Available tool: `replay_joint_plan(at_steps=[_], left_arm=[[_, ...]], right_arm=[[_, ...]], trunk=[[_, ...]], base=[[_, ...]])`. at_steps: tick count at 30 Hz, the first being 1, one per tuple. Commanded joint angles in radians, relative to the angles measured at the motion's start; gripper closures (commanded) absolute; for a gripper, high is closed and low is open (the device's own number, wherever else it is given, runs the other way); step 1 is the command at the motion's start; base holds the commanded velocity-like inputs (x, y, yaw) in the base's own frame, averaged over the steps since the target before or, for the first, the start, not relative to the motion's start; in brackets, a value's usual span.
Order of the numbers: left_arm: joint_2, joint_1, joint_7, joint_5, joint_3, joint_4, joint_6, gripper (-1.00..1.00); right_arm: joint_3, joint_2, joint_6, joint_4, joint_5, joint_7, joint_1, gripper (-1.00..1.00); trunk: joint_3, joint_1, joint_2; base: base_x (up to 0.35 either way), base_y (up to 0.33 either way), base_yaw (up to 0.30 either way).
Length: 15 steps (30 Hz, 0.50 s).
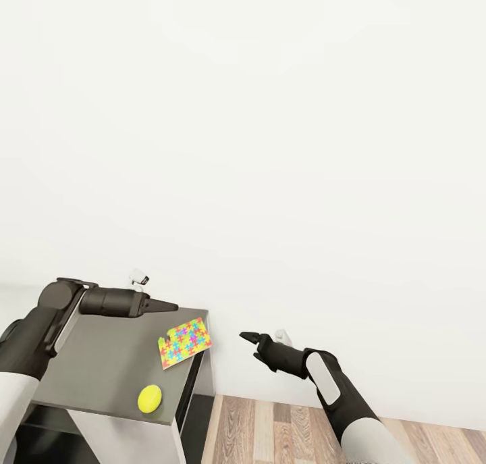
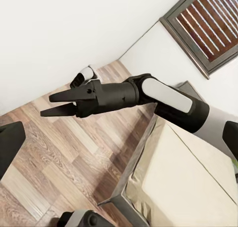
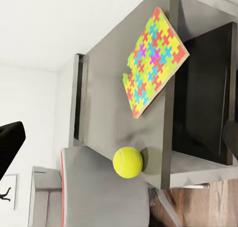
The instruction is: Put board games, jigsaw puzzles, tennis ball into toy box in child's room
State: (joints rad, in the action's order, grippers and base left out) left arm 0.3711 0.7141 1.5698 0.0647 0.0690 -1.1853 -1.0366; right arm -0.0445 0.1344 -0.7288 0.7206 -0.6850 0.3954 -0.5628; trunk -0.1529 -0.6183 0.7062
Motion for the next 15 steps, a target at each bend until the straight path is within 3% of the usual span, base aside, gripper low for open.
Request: replay_joint_plan(at_steps=[1, 15], left_arm=[[0.001, 0.001, 0.001, 0.004, 0.003, 0.000, -0.011, -1.00], [0.002, -0.001, 0.001, 0.004, 0.001, -0.001, -0.011, -1.00]], right_arm=[[-0.005, 0.002, -0.008, -0.002, -0.001, 0.002, -0.002, -1.00], [-0.006, -0.009, -0.011, -0.010, -0.007, 0.006, -0.008, -1.00]], trunk=[[-0.005, -0.004, 0.009], [-0.049, -0.058, 0.107]], base=[[0.000, 0.000, 0.000], [0.000, 0.000, 0.000]])
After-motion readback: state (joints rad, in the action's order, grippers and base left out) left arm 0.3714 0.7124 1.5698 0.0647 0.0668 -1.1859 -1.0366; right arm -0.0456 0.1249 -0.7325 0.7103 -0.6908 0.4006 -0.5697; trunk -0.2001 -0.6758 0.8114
